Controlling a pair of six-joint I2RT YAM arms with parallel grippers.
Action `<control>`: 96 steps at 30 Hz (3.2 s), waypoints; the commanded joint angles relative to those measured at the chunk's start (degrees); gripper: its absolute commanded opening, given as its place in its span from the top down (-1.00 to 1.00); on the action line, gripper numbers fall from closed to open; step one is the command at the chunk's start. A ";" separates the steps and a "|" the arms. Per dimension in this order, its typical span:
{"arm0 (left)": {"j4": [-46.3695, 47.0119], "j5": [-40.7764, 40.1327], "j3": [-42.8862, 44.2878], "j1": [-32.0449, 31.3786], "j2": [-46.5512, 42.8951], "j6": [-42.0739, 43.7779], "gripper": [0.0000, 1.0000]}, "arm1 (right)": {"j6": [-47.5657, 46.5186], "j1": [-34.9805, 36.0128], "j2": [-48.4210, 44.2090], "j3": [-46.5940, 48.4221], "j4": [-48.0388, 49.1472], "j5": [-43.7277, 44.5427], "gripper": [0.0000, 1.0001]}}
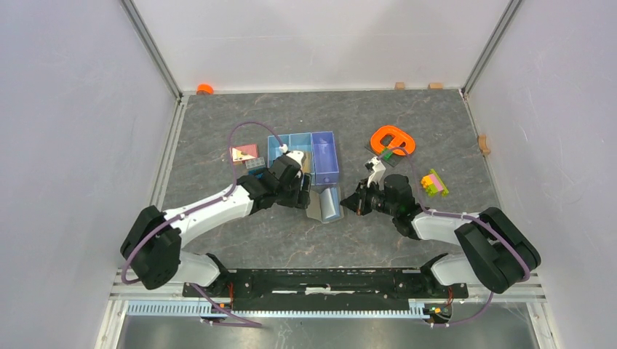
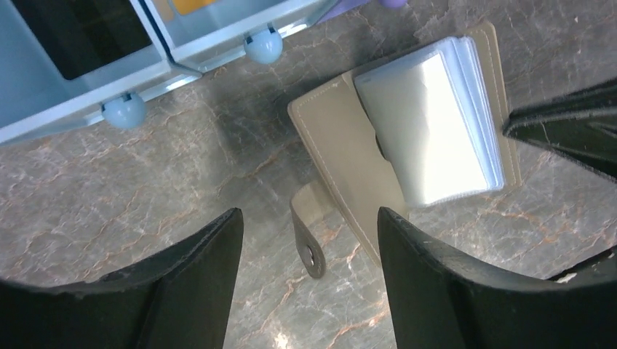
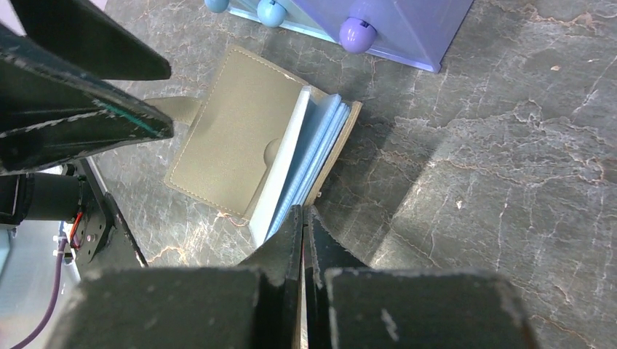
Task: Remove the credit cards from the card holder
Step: Remove the credit card from the card holder.
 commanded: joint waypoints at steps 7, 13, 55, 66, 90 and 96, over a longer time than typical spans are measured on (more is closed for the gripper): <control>11.63 19.83 -0.88 3.95 9.38 -4.75 -0.35 | -0.94 -0.20 0.31 -0.17 1.81 -1.26 1.00; 15.48 25.18 -1.59 6.00 12.76 -5.48 0.59 | -0.70 -0.10 1.47 0.09 2.87 -2.84 1.00; 33.18 30.90 -12.06 7.33 0.85 -8.35 -0.92 | 1.87 0.28 -2.09 -2.61 9.31 -7.45 0.86; 38.15 33.28 -13.61 6.70 -0.47 -8.42 -1.00 | 8.20 0.63 -1.35 -4.45 19.39 -13.91 0.88; 40.38 33.25 -13.71 6.18 0.12 -8.68 0.60 | 8.33 2.57 -2.30 -4.12 20.54 -15.27 0.63; 39.09 31.55 -13.75 6.44 -0.55 -8.59 0.71 | 8.16 2.57 -2.67 -4.19 20.22 -15.10 0.31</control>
